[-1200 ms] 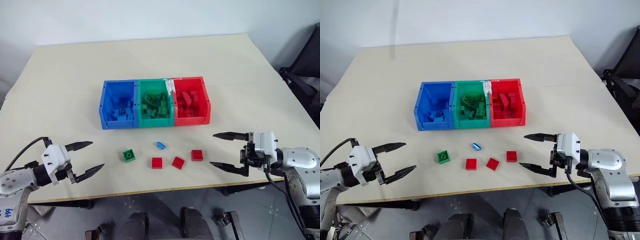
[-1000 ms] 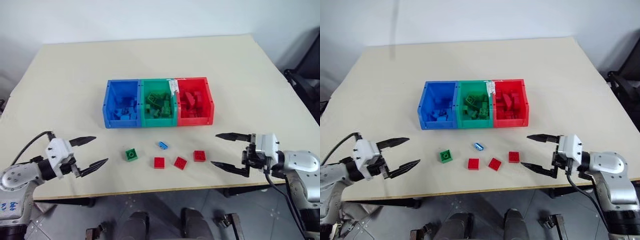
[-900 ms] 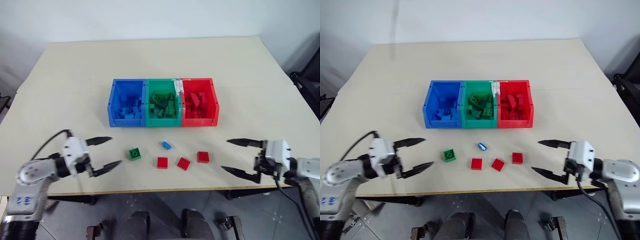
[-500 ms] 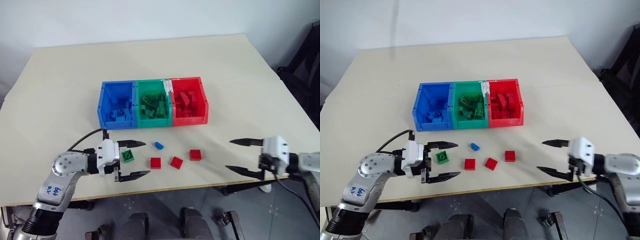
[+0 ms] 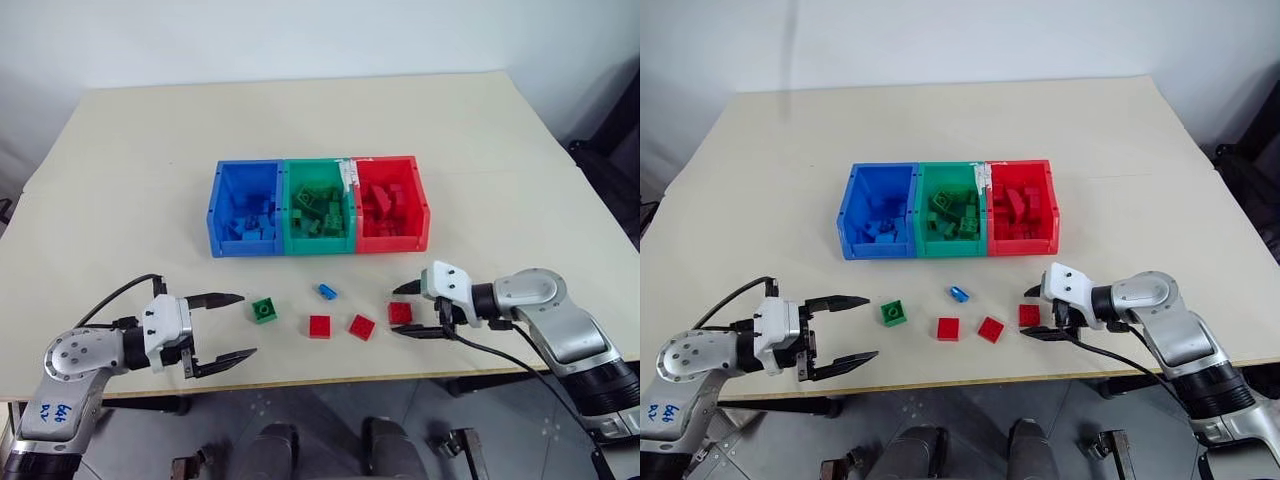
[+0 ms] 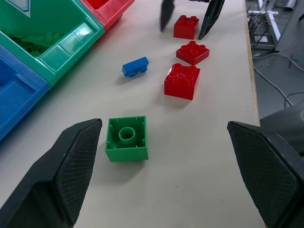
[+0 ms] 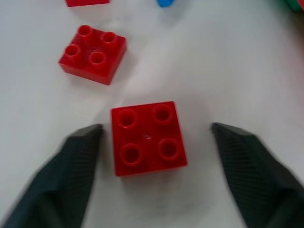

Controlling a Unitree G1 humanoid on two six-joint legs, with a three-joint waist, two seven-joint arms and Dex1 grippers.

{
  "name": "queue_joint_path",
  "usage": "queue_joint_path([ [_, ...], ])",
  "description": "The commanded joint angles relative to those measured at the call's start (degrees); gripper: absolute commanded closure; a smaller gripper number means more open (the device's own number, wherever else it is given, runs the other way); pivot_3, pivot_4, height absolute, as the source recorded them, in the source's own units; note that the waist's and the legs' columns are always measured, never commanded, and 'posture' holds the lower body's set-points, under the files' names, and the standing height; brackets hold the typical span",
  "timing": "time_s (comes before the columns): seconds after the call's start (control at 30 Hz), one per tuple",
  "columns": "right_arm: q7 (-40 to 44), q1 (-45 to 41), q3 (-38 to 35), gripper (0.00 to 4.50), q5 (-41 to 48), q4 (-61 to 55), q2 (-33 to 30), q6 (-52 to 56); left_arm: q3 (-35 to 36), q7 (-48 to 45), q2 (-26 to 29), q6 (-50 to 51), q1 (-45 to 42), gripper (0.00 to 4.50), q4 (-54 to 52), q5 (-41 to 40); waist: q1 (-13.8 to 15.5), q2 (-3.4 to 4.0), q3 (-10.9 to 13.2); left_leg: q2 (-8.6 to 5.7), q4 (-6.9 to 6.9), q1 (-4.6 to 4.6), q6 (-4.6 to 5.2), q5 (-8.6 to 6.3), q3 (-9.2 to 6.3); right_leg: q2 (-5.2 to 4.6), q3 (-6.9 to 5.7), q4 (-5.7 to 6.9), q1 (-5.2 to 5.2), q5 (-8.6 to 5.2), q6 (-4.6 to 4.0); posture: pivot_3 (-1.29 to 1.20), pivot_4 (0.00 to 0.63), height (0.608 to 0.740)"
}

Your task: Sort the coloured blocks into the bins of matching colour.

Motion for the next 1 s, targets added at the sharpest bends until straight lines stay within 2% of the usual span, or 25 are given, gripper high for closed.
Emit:
queue_joint_path([
  [0.03,0.5,0.0,1.1,1.93,-3.4,1.1,-2.0,-2.1,1.5,0.2,0.3,-0.7,1.3,0.0,-3.0,-0.9,-0.4,-0.01,0.0,0.0,0.0,0.01,0.0,0.0,0.0,0.01,0.0,0.0,0.01,0.0,0.0,0.0,0.15,0.74],
  [0.1,1.2,-0.2,0.4,2.7,-2.5,1.3,-2.4,-2.7,1.7,0.3,0.3,-0.7,1.4,0.0,-3.1,-1.0,-0.4,-0.01,0.0,0.0,0.02,0.02,-0.01,0.01,0.01,0.0,-0.01,0.01,0.03,0.0,0.0,0.0,0.15,0.74],
  [0.17,1.4,-0.5,-1.3,3.03,-0.2,0.8,-1.8,-3.0,1.8,0.5,0.1,-0.6,1.6,0.0,-3.3,-1.2,-0.4,-0.01,0.0,0.0,0.03,0.03,-0.01,0.01,0.0,0.0,-0.01,0.01,0.06,0.0,0.0,0.0,0.15,0.74],
  [0.23,0.6,-1.2,-4.0,3.02,3.1,0.3,0.1,-2.6,2.3,1.0,-0.2,-0.6,1.9,0.0,-3.5,-1.4,-0.5,-0.01,0.0,0.0,0.03,0.03,-0.01,0.01,0.0,0.0,-0.02,0.01,0.06,0.0,0.0,0.0,0.15,0.74],
  [0.37,-6.7,-7.7,-9.9,3.02,7.2,3.1,4.7,4.4,5.3,3.6,-1.4,0.0,3.5,0.0,-3.6,-2.5,-1.1,0.01,0.0,0.05,-0.04,0.02,-0.02,0.01,0.05,0.02,0.03,0.02,-0.04,0.0,0.0,0.0,0.15,0.74],
  [0.57,-16.2,-19.2,-10.0,3.02,1.1,15.4,8.9,1.3,9.1,7.2,-4.1,1.3,5.6,0.0,-3.3,-5.1,-1.0,0.01,0.0,0.05,-0.08,0.01,-0.07,-0.01,0.06,0.02,0.0,0.03,-0.1,-0.01,-0.03,0.0,0.15,0.74],
  [0.7,-18.7,-24.3,-9.4,3.02,-1.3,23.6,12.4,-4.1,10.3,7.3,-4.2,0.7,6.2,0.0,-2.6,-5.1,-1.0,0.01,0.0,0.01,-0.1,-0.01,-0.06,-0.01,0.1,0.02,0.0,0.03,-0.16,-0.02,-0.03,0.0,0.15,0.74],
  [0.87,-19.6,-27.2,-10.1,1.34,-1.8,28.7,14.0,-7.2,10.3,6.5,-3.6,0.9,6.0,0.0,-2.4,-4.9,-0.9,0.02,0.0,0.02,-0.09,-0.02,-0.05,-0.02,0.09,0.0,-0.02,0.05,-0.15,-0.02,-0.05,0.0,0.15,0.74],
  [1.0,-15.3,-24.3,-11.7,0.03,1.2,24.8,11.9,-7.7,9.2,5.8,-3.0,2.3,4.8,0.0,-2.6,-5.3,-0.9,0.02,0.0,0.02,-0.1,-0.02,-0.02,-0.04,0.09,-0.01,-0.03,0.04,-0.15,-0.02,-0.05,0.0,0.15,0.74],
])
